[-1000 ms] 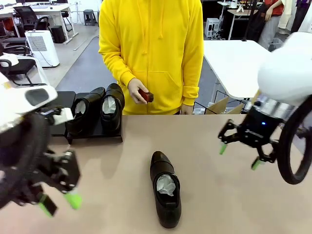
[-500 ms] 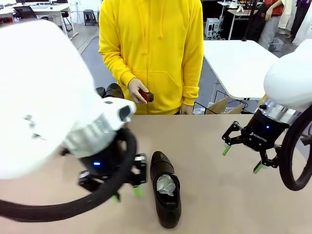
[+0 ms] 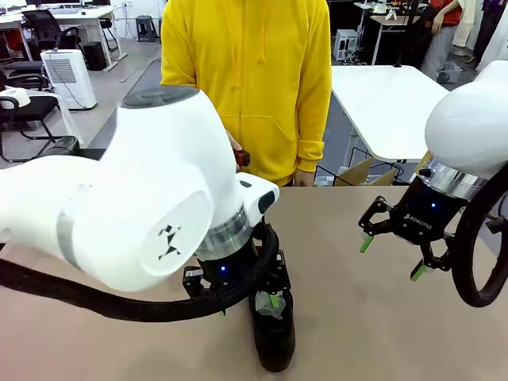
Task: Organize the shoes by placing them on the stand.
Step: Place the Shoe from the middle of the table onto the Shoes Stand.
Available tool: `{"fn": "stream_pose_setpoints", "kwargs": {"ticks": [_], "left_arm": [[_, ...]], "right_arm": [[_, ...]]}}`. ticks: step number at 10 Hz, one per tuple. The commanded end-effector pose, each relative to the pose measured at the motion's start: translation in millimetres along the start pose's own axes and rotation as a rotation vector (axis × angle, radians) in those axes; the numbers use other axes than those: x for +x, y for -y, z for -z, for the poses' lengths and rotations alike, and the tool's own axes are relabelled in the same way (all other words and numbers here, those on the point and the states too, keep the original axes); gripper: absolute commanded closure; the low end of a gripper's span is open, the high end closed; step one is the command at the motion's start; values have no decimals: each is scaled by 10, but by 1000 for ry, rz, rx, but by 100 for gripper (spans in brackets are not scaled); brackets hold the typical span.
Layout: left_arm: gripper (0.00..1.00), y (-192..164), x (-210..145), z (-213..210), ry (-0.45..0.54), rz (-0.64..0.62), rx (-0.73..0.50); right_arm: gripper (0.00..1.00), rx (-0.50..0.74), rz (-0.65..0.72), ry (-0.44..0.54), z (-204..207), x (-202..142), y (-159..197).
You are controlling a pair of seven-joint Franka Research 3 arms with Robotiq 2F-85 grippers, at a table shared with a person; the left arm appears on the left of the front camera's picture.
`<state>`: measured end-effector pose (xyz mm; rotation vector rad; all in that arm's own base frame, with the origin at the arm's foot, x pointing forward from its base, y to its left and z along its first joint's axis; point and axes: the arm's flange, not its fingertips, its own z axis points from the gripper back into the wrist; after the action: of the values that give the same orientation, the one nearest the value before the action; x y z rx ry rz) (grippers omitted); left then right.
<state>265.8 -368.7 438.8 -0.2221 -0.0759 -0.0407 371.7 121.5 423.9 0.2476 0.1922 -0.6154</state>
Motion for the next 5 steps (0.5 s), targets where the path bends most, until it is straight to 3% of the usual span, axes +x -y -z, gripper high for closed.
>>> {"fn": "stream_pose_setpoints", "kwargs": {"ticks": [1, 5], "left_arm": [[12, 61, 26, 92, 52, 17, 38], [12, 60, 145, 496, 91, -19, 87]], "right_arm": [[0, -13, -17, 0, -38, 40, -10], [0, -13, -17, 0, -38, 40, -10]]}}
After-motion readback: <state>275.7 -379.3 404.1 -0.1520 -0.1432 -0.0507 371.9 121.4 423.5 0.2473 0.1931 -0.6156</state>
